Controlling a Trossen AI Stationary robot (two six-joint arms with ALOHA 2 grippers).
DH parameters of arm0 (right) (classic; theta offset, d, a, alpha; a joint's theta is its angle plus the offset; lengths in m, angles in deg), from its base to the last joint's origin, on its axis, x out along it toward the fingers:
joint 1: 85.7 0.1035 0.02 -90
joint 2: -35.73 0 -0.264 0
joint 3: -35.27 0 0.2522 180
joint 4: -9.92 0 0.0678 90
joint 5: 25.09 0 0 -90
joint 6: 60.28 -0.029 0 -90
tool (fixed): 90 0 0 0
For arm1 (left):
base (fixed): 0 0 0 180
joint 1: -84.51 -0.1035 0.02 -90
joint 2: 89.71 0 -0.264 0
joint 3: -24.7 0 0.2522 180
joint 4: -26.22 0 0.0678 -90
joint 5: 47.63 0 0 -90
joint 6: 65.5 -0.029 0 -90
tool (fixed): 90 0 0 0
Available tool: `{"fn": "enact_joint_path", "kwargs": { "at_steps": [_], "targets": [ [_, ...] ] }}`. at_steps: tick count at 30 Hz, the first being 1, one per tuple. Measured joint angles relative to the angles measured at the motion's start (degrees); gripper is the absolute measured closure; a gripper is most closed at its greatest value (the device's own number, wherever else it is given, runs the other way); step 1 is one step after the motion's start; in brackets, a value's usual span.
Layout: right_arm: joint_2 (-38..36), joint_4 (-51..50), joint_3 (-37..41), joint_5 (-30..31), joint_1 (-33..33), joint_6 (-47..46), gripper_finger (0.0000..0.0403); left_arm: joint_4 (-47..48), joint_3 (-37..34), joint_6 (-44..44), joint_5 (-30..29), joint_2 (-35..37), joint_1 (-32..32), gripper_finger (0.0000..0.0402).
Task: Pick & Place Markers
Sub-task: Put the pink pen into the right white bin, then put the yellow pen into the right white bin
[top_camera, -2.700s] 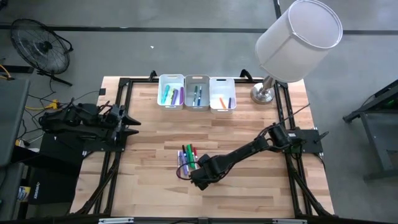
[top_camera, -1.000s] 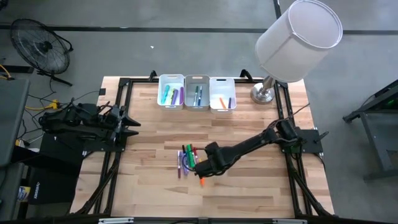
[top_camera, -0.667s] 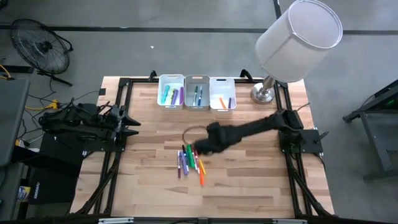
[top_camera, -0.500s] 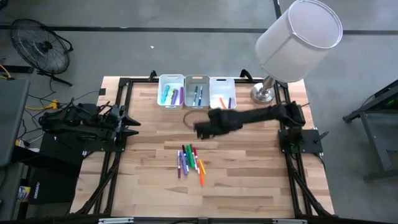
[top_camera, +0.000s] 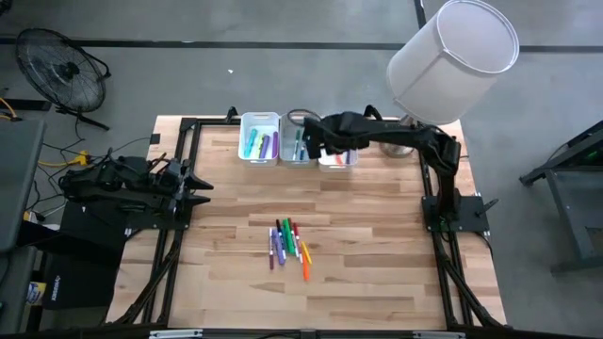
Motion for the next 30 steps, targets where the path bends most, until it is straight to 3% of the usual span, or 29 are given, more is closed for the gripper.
{"fn": "enact_joint_path", "kwargs": {
  "at_steps": [7,18,30],
  "targets": [
    [0.07,6.92,5.59,-2.46,-5.17,4.48,0.0385,-0.01,0.00,0.02,-0.37,0.00,-0.01,0.0200],
    [0.13,20.71,17.55,-5.68,-5.81,4.35,0.0385,0.07,0.00,0.68,-5.03,0.00,-0.02,0.0200],
    [-0.26,24.54,19.15,-7.85,-5.92,9.59,0.0273,0.04,0.00,0.70,-5.23,0.00,-0.02,0.0200]
  ]
}}
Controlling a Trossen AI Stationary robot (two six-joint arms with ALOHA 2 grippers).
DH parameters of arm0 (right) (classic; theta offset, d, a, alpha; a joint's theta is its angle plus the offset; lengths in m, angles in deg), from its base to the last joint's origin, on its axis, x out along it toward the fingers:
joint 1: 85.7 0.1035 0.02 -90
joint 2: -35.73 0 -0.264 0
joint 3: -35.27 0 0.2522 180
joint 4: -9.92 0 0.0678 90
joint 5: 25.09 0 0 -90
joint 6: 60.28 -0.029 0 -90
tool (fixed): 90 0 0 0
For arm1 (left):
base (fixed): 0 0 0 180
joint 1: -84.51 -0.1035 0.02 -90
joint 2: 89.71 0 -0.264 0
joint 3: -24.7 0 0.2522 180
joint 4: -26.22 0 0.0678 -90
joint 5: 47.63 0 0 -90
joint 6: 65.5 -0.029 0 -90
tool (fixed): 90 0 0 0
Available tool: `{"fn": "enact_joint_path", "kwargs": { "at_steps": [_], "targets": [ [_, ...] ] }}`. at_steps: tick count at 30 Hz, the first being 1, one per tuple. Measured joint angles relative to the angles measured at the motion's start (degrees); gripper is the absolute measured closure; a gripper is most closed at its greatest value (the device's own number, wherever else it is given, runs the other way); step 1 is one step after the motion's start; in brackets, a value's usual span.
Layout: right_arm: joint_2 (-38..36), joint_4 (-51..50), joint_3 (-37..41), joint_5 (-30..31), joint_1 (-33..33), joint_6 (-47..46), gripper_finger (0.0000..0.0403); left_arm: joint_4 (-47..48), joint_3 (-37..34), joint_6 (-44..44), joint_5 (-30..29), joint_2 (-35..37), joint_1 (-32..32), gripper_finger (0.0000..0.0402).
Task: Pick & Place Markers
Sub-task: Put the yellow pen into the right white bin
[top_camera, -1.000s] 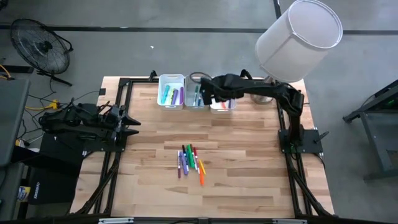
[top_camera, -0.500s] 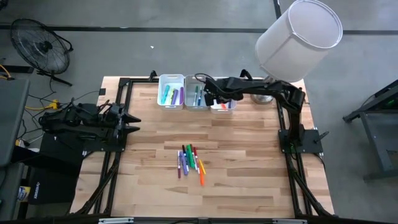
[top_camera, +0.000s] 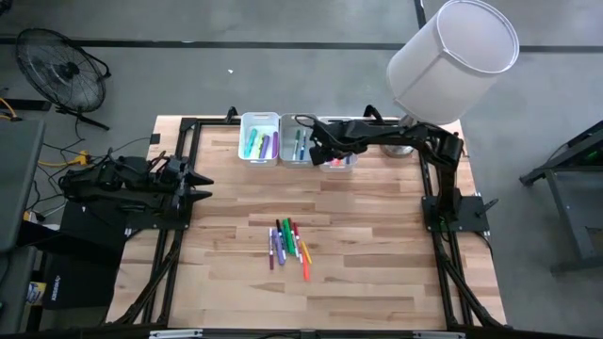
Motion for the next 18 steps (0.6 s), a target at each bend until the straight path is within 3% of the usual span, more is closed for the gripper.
{"fn": "enact_joint_path", "kwargs": {
  "at_steps": [10,18],
  "targets": [
    [-3.42,0.59,-7.63,-1.00,1.26,6.69,0.0262,0.01,-0.02,0.11,-0.69,0.01,0.01,0.0200],
    [-7.54,1.63,-8.79,-0.38,9.49,10.01,0.0261,0.63,-0.02,1.31,-2.82,0.01,0.01,0.0200]
  ]
}}
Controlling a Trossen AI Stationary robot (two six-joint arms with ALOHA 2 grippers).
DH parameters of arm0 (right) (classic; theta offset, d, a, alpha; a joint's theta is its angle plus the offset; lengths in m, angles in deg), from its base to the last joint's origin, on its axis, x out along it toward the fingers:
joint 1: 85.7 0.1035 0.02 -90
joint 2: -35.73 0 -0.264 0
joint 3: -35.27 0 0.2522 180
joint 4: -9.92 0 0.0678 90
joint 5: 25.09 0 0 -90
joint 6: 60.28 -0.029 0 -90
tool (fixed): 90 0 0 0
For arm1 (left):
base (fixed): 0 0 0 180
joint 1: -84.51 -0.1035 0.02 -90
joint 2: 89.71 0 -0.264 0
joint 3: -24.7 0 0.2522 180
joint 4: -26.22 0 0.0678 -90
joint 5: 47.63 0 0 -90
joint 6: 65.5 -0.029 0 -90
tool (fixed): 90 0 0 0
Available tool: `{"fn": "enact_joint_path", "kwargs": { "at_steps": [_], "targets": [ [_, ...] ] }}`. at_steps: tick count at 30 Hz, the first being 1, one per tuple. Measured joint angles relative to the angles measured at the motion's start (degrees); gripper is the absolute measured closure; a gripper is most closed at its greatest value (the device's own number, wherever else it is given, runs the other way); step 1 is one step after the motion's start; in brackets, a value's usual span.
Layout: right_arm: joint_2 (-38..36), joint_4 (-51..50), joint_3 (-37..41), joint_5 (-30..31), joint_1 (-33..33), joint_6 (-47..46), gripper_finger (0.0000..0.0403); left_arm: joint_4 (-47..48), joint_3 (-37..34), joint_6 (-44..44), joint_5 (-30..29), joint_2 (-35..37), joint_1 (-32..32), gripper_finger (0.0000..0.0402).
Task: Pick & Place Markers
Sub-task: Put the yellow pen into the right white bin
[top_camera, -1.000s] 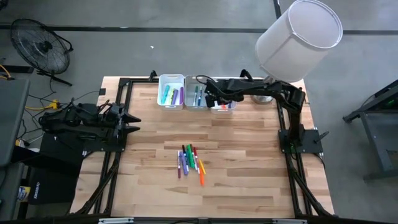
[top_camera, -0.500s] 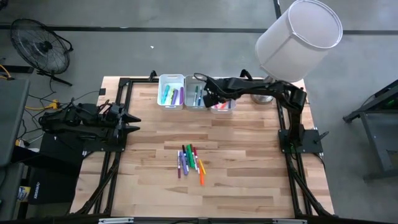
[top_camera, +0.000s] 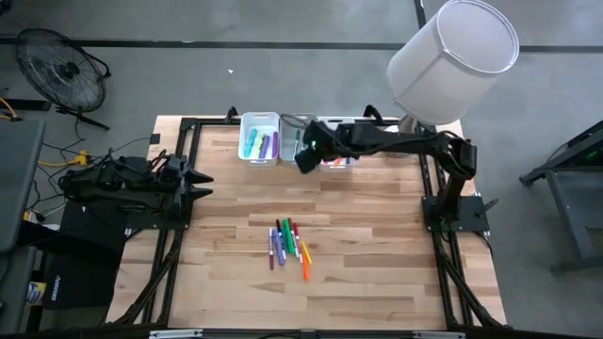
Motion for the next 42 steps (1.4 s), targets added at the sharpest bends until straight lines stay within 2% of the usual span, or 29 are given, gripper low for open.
{"fn": "enact_joint_path", "kwargs": {
  "at_steps": [6,11,15,22,28,32,35,42],
  "targets": [
    [-0.29,-2.05,0.00,0.90,7.39,-0.66,0.0261,0.01,0.00,0.00,-0.02,-0.01,0.00,0.0200],
    [-0.29,-8.72,0.00,3.07,13.37,-7.18,0.0261,0.00,0.00,0.00,0.02,-0.01,0.01,0.0200],
    [-0.01,-11.46,0.00,0.33,17.49,-12.62,0.0261,-0.01,0.00,0.02,0.46,-0.01,0.00,0.0200],
    [0.61,-11.30,0.01,-4.57,25.46,-16.86,0.0261,-0.15,0.00,0.02,0.50,-0.01,0.01,0.0200],
    [3.22,-7.21,0.02,-5.30,30.71,-18.51,0.0261,-0.22,0.00,0.02,0.73,0.01,0.01,0.0200],
    [6.82,-1.42,0.02,-6.37,32.96,-21.16,0.0261,-0.44,0.00,-0.50,2.94,0.00,0.00,0.0200],
    [9.04,2.58,0.02,-7.11,33.49,-23.02,0.0261,-0.83,0.00,-1.58,4.77,0.01,-0.01,0.0200],
    [12.55,5.09,0.02,-6.86,33.07,-24.76,0.0261,-0.74,0.00,-1.67,5.29,-0.01,-0.01,0.0200]
  ]
}}
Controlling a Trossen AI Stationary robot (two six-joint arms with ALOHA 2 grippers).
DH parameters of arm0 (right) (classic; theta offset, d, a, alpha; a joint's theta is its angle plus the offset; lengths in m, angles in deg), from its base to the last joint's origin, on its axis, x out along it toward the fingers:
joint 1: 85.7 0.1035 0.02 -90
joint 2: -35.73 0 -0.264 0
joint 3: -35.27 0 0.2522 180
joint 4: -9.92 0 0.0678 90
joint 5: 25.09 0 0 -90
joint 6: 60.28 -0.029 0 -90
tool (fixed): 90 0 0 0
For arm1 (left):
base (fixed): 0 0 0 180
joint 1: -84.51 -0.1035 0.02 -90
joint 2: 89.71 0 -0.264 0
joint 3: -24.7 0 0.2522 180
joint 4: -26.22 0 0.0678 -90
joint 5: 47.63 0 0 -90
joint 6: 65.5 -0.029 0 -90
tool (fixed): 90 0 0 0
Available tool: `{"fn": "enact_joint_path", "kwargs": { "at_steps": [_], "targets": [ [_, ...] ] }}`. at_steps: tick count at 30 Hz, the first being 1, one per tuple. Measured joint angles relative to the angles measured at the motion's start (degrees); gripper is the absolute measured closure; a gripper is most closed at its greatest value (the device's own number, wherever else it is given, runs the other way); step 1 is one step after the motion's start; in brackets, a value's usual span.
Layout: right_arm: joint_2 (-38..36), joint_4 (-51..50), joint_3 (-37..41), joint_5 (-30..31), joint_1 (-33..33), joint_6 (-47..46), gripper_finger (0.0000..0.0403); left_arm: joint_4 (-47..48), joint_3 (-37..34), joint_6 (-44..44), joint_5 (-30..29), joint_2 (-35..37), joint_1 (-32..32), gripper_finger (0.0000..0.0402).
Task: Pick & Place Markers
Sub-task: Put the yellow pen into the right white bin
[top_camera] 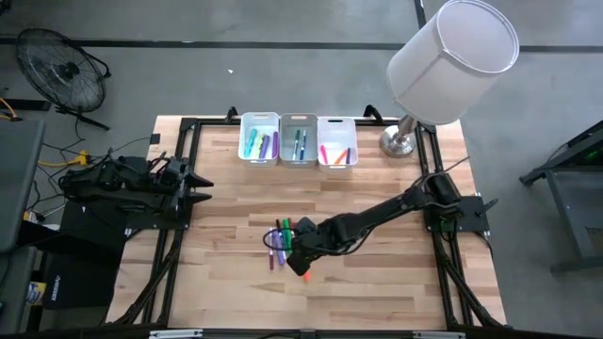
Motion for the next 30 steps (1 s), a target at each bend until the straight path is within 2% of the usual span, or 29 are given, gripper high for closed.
{"fn": "enact_joint_path", "kwargs": {
  "at_steps": [21,30],
  "targets": [
    [8.04,0.06,-0.07,3.69,-0.73,-5.95,0.0261,0.11,0.00,-0.10,1.36,0.01,0.01,0.0200],
    [8.74,-6.35,-0.32,5.00,-0.75,-10.26,0.0261,0.11,0.00,-0.10,1.36,0.02,0.02,0.0200]
  ]
}}
